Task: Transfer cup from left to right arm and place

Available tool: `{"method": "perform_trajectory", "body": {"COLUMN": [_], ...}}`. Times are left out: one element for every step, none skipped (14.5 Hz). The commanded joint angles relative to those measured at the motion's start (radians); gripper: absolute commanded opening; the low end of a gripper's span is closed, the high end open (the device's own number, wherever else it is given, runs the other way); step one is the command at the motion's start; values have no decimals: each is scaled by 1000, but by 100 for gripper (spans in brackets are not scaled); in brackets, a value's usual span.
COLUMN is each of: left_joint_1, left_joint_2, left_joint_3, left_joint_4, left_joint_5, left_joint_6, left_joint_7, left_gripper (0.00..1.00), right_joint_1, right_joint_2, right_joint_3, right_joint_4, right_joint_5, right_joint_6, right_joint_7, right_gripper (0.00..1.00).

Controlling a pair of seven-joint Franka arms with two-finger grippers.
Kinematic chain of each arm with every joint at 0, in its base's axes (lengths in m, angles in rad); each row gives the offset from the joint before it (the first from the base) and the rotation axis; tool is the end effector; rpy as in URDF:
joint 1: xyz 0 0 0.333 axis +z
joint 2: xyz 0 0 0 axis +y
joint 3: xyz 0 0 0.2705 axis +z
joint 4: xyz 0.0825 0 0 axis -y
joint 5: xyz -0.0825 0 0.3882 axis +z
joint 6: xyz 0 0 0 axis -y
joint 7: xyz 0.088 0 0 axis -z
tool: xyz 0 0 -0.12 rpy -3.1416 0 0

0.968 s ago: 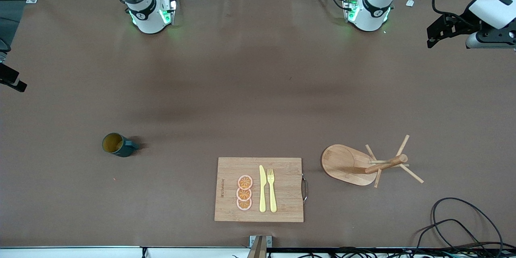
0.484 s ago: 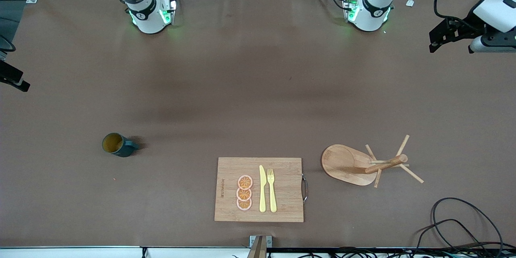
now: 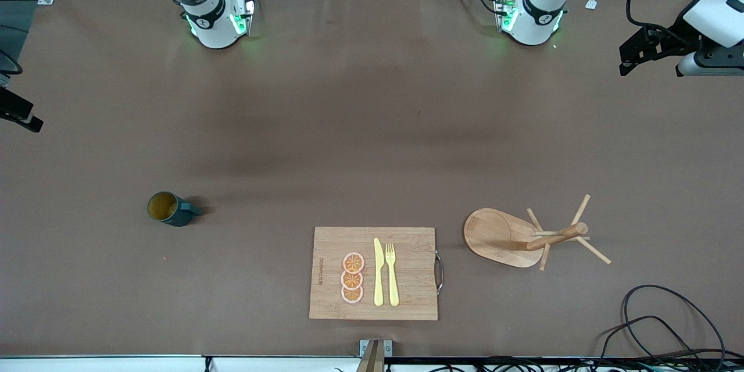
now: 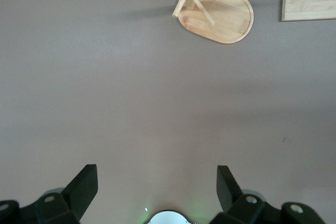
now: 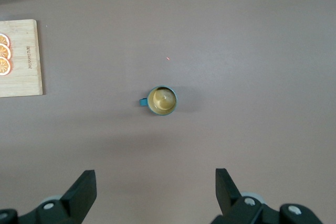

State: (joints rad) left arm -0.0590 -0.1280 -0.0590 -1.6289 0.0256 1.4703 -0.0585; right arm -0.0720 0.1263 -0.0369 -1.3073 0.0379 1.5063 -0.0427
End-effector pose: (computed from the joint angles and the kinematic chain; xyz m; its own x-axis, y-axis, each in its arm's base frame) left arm 0.5097 -0.0589 0.5985 0.9980 -0.0562 -0.0288 -0.0572 -0.9978 -0.0348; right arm 0.5828 -0.0575 0.6126 0.9953 -0.0628 0.0741 -0.0607 -0.9977 -0.0297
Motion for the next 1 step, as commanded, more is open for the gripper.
{"method": "perform_trajectory", "body": {"left_joint_1": [2], "left_joint_2": [7], "left_joint_3": [-2], "left_joint_4": [23], "left_joint_5": [17], "left_joint_6": [-21], "left_joint_7": [11], "left_gripper": [100], "right_joint_1": [-20], "right_joint_2": [-28], "right_joint_3": [23], "right_joint_4": [-27], "right_joint_5": [-13], "right_joint_6": [2], "right_joint_7": [18], "right_gripper": [100]}}
